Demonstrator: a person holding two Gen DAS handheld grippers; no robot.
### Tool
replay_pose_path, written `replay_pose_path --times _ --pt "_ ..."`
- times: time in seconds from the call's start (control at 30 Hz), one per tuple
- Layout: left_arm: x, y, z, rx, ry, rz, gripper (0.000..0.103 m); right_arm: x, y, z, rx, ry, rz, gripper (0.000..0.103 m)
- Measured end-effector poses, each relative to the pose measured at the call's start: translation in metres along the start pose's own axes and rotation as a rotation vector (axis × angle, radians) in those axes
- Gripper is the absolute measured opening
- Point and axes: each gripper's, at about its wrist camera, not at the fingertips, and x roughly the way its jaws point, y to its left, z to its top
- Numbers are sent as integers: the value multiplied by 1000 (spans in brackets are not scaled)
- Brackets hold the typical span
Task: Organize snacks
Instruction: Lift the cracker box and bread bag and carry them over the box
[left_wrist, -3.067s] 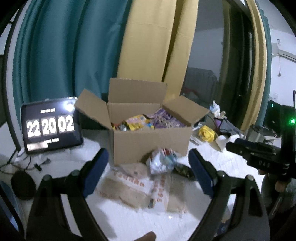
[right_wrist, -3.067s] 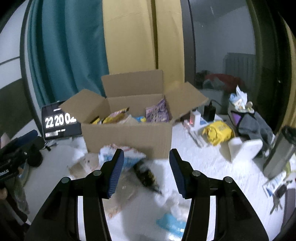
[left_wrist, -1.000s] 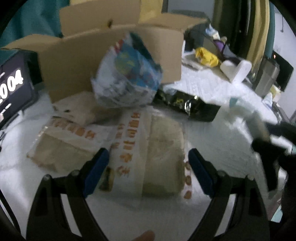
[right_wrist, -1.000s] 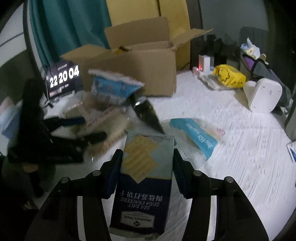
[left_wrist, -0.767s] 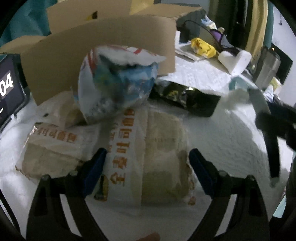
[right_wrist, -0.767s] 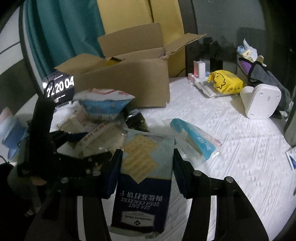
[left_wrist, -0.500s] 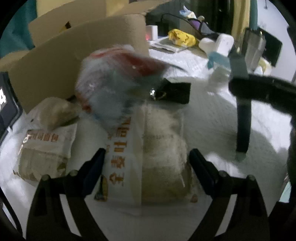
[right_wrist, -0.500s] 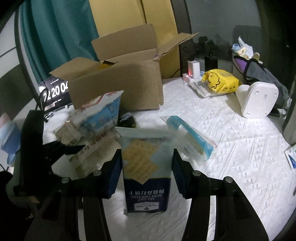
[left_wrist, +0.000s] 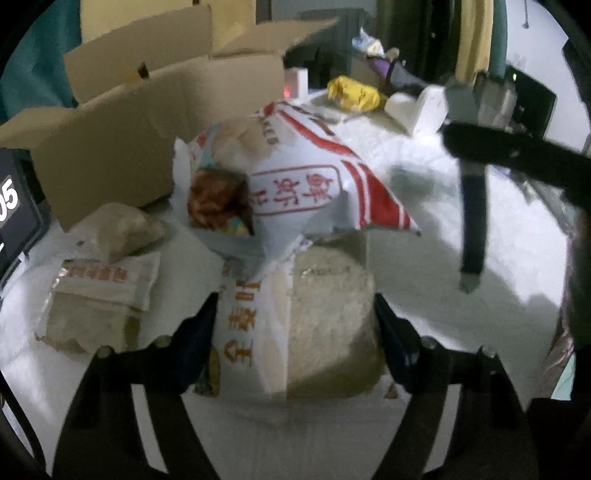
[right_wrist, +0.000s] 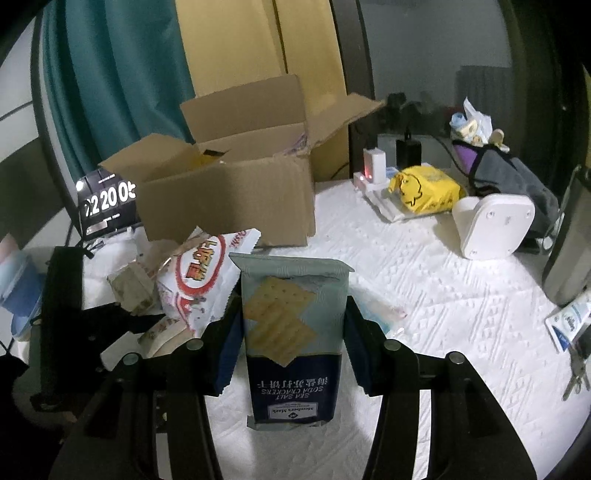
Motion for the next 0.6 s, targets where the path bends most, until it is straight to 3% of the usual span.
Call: replay_pose_path --times 0.23,0.37,0.43,0.6 --pt "-40 18 5 -36 -72 -13 78 -6 11 18 -28 -34 -2 54" --pt "-55 48 3 -149 -88 -73 78 -6 20 29 -43 -50 13 54" --pt "-62 62 -5 -185 -97 -56 78 -5 26 33 -56 -53 20 54" --pt "-58 82 -25 -286 -62 -115 78 0 46 39 -96 -44 32 54"
